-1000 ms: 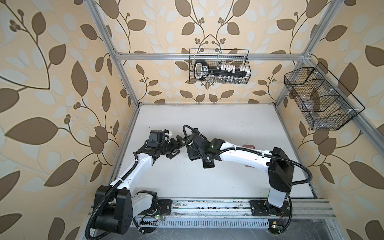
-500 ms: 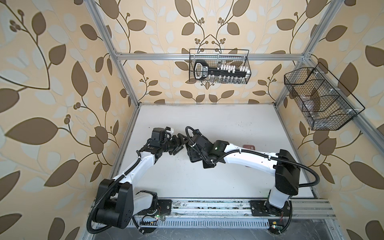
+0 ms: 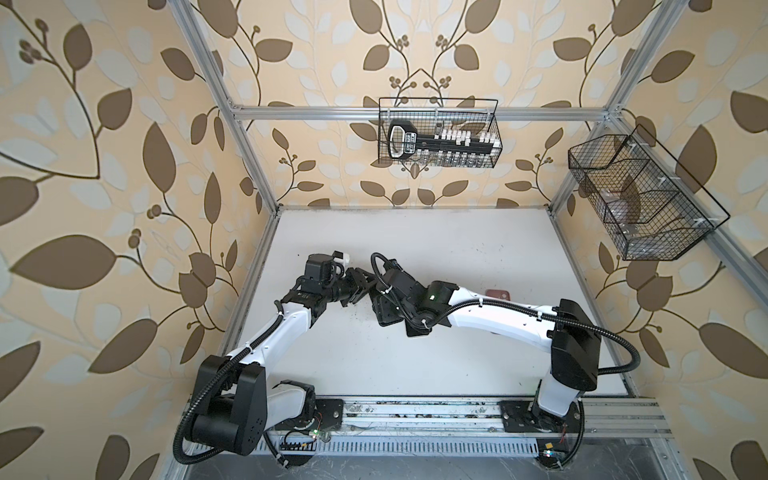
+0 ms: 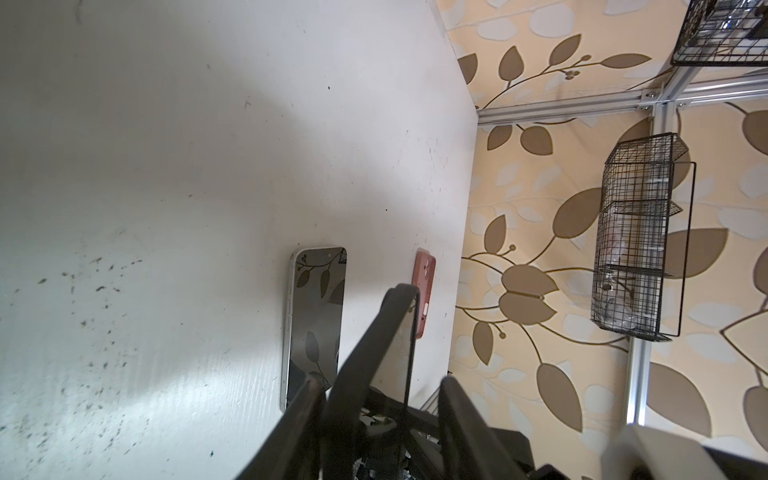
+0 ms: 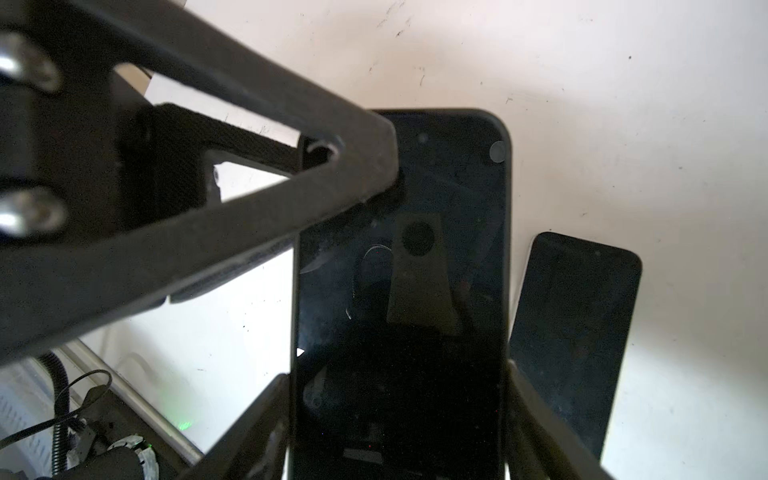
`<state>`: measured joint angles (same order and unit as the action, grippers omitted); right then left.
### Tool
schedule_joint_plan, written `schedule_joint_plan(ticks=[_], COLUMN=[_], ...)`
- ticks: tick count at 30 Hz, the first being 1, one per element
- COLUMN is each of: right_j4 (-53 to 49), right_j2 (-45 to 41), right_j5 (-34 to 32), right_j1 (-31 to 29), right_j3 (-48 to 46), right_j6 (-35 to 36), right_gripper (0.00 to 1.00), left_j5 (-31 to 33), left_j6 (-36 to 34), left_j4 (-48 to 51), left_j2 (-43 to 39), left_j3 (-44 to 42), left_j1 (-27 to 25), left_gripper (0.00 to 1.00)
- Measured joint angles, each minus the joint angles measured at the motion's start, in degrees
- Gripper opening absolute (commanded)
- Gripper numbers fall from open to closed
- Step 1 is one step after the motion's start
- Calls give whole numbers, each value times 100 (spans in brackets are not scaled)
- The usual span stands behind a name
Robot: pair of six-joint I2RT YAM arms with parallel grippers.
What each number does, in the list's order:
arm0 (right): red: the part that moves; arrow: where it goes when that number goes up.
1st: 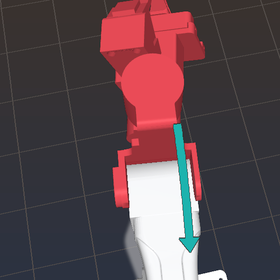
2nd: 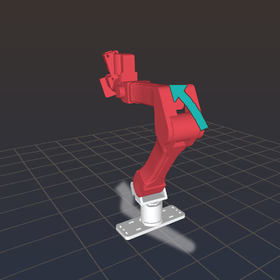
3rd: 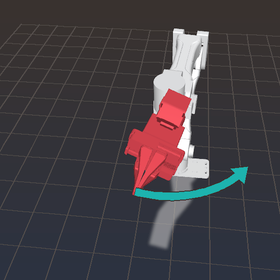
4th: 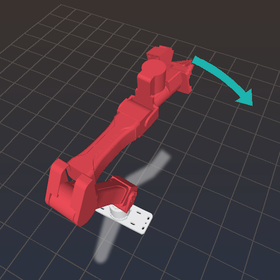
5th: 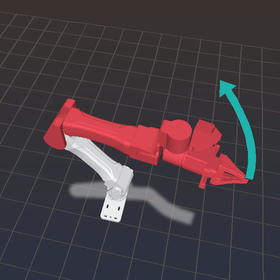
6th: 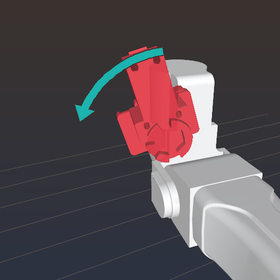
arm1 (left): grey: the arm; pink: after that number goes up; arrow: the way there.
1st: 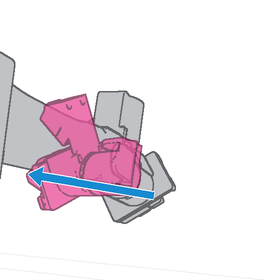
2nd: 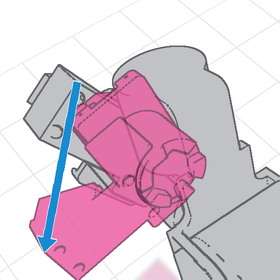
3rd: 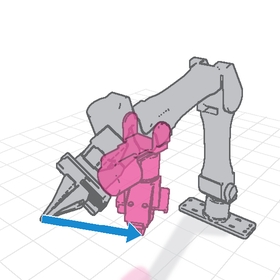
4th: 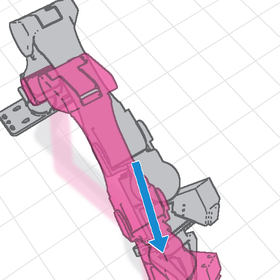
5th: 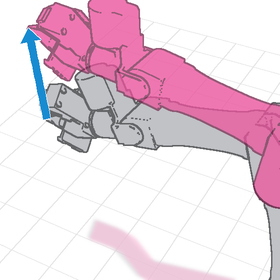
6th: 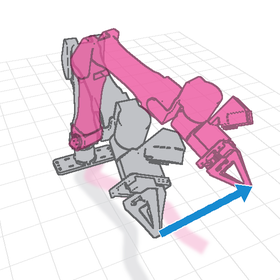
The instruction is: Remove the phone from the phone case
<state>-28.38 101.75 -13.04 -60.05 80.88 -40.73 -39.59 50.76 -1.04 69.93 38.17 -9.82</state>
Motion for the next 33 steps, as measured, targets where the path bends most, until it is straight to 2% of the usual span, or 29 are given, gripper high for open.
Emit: schedule_joint_plan(ticks=[16,23,33], right_j4=[42,59,76], right_j2=[-140,-260,-302], right_j5=[52,87,76], right_j1=[20,68,81], right_j3=[-11,-17,-44], right_j6=[-133,-278,-341], right_gripper=[64,64,71], left_j5=[2,-83,-92], left_j6=[76,205,396], left_j4=[-225,-520,-774], left_j2=[96,96,96], left_j3=[-4,-17,-98], left_j1=[-33,-35,-35], left_gripper=[18,0,0])
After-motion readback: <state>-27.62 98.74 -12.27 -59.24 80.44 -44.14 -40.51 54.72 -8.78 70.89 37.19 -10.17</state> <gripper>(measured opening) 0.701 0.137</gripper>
